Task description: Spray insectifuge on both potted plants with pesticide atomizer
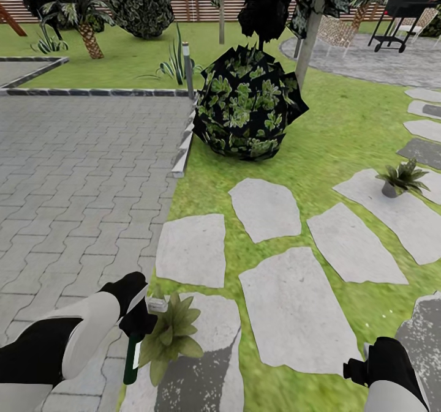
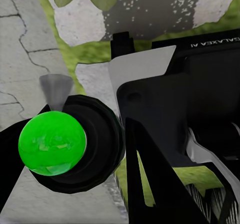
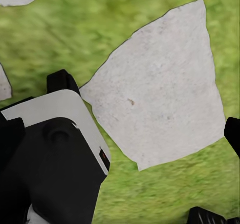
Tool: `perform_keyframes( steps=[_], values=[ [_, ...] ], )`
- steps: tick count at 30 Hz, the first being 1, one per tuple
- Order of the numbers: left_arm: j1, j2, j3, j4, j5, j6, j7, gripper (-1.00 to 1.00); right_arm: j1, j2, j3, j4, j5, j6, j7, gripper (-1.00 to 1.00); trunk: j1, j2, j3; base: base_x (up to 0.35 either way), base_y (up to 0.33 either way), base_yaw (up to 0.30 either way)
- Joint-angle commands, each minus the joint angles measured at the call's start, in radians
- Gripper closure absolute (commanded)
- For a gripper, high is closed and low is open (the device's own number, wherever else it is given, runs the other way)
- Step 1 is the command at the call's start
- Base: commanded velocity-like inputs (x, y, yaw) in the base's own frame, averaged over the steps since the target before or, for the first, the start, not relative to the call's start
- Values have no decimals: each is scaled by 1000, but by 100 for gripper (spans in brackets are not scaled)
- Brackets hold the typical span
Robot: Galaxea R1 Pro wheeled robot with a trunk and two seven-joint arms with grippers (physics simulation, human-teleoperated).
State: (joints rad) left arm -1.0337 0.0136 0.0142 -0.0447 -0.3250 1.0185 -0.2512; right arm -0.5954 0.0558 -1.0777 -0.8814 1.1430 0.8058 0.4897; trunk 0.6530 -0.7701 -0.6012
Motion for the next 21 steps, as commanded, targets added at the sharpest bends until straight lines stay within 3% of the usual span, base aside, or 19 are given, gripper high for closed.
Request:
perform_keyframes(
  steps=[1, 21],
  values=[
    [0, 0, 1, -1, -11, 3, -10, 100, -1, 1, -4, -2, 11, 0, 9, -100, 0, -1, -1, 0, 0, 0],
    [0, 0, 1, -3, -12, 3, -10, 100, -1, 1, -4, -2, 11, 0, 9, -100, 8, -15, -8, 0, 0, 0]
  ],
)
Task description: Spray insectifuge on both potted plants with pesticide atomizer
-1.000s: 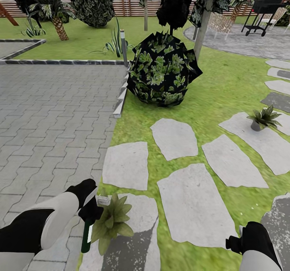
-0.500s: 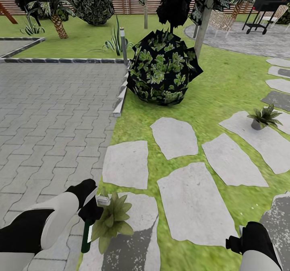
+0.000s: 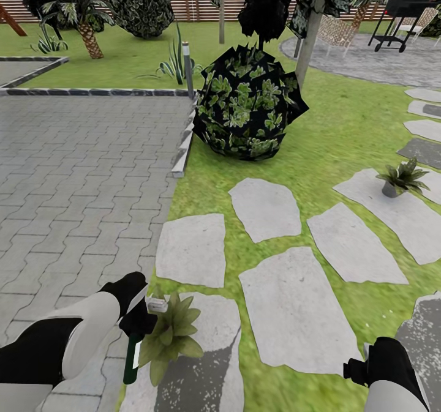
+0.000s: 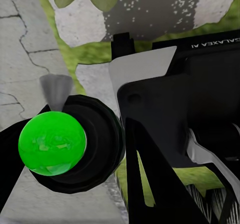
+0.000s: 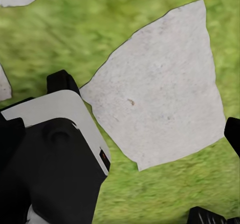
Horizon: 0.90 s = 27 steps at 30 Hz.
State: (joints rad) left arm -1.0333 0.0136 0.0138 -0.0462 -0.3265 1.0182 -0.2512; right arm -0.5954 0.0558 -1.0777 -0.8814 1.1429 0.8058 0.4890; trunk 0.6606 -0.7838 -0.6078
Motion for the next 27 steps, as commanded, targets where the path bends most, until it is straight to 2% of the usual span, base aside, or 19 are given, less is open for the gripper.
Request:
perform_keyframes(
  steps=[1, 9, 15, 22, 27],
  values=[
    [0, 0, 1, -1, -11, 3, -10, 100, -1, 1, -4, -2, 11, 0, 10, -100, 4, -8, -4, 0, 0, 0],
    [-1, 0, 4, -1, -9, 3, -10, 100, -1, 1, -4, -2, 11, 0, 10, -100, 8, -15, -7, 0, 0, 0],
    [-2, 0, 4, 0, -9, 3, -10, 100, -1, 1, -4, -2, 11, 0, 10, -100, 31, -57, -26, 0, 0, 0],
    [-2, 0, 3, 0, -9, 3, -10, 100, -1, 1, -4, -2, 11, 0, 10, -100, 31, -57, -26, 0, 0, 0],
    [-2, 0, 2, 0, -9, 3, -10, 100, -1, 1, -4, -2, 11, 0, 10, -100, 46, -85, -39, 0, 0, 0]
  ],
)
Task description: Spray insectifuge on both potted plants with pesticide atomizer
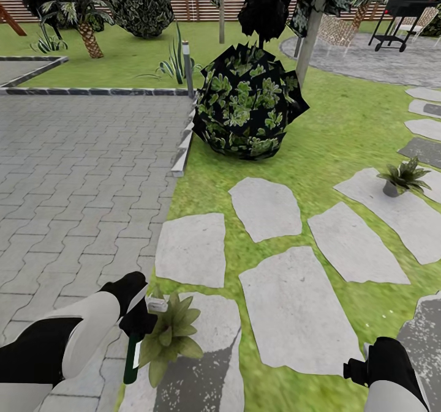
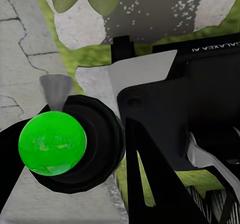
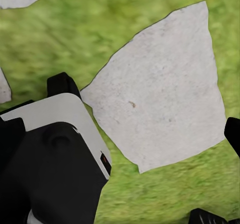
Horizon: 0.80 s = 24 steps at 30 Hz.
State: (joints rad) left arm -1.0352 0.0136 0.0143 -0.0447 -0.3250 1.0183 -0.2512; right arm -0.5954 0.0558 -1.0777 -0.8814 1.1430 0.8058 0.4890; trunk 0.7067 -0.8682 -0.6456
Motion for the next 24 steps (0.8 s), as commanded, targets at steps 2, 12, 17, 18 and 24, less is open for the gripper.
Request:
perform_keyframes(
  steps=[2, 12, 17, 18, 24],
  values=[
    [0, 0, 1, -1, -11, 3, -10, 100, -1, 1, -4, -2, 11, 0, 10, -100, 0, -1, -1, 0, 0, 0],
    [0, 0, 1, -1, -12, 3, -10, 100, -1, 1, -4, -2, 11, 0, 10, -100, 12, -22, -10, 0, 0, 0],
    [0, 0, 1, -1, -11, 3, -10, 100, -1, 1, -4, -2, 11, 0, 10, -100, 12, -22, -10, 0, 0, 0],
    [0, 0, 1, -1, -12, 3, -10, 100, -1, 1, -4, -2, 11, 0, 10, -100, 15, -29, -13, 0, 0, 0],
    [0, 0, 1, -1, -11, 3, -10, 100, -1, 1, -4, -2, 11, 0, 10, -100, 31, -57, -26, 0, 0, 0]
  ],
)
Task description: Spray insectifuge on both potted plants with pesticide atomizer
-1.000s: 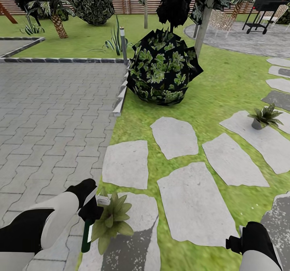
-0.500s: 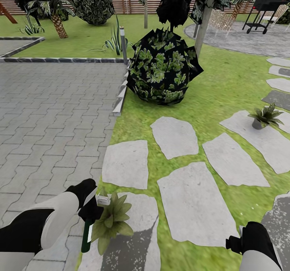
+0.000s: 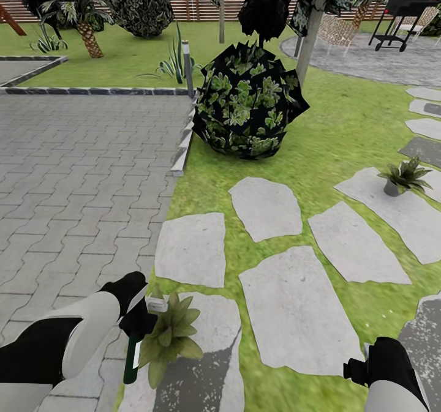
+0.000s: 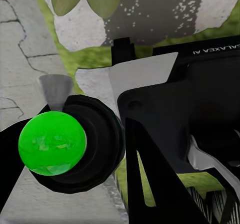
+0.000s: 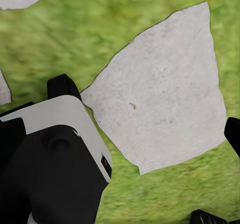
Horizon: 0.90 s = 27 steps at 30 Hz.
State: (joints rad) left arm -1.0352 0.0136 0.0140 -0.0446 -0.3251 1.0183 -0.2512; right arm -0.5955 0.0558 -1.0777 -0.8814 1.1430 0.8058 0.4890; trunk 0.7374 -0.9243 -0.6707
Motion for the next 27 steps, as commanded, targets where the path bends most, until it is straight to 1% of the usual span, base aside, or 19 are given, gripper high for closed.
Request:
perform_keyframes(
  steps=[1, 4, 8, 14, 19, 25, 27],
  values=[
    [0, 0, 1, -1, -11, 3, -10, 100, -1, 1, -4, -2, 11, 0, 10, -100, 0, -1, -1, 0, 0, 0],
    [0, 0, 1, -1, -11, 3, -10, 100, -1, 1, -4, -2, 11, 0, 10, -100, 0, -1, -1, 0, 0, 0],
    [0, 0, 1, -2, -12, 3, -10, 100, -1, 1, -4, -2, 11, 0, 10, -100, 15, -29, -13, 0, 0, 0],
    [0, 0, 1, -3, -12, 3, -10, 100, -1, 1, -4, -2, 11, 0, 10, -100, 15, -29, -13, 0, 0, 0],
    [0, 0, 1, -3, -12, 3, -10, 100, -1, 1, -4, -2, 11, 0, 10, -100, 35, -64, -29, 0, 0, 0],
    [2, 3, 0, -2, -13, 3, -10, 100, -1, 1, -4, -2, 11, 0, 10, -100, 35, -64, -29, 0, 0, 0],
    [3, 12, -2, -3, -14, 3, -10, 100, -1, 1, -4, -2, 11, 0, 10, -100, 35, -64, -29, 0, 0, 0]
  ],
)
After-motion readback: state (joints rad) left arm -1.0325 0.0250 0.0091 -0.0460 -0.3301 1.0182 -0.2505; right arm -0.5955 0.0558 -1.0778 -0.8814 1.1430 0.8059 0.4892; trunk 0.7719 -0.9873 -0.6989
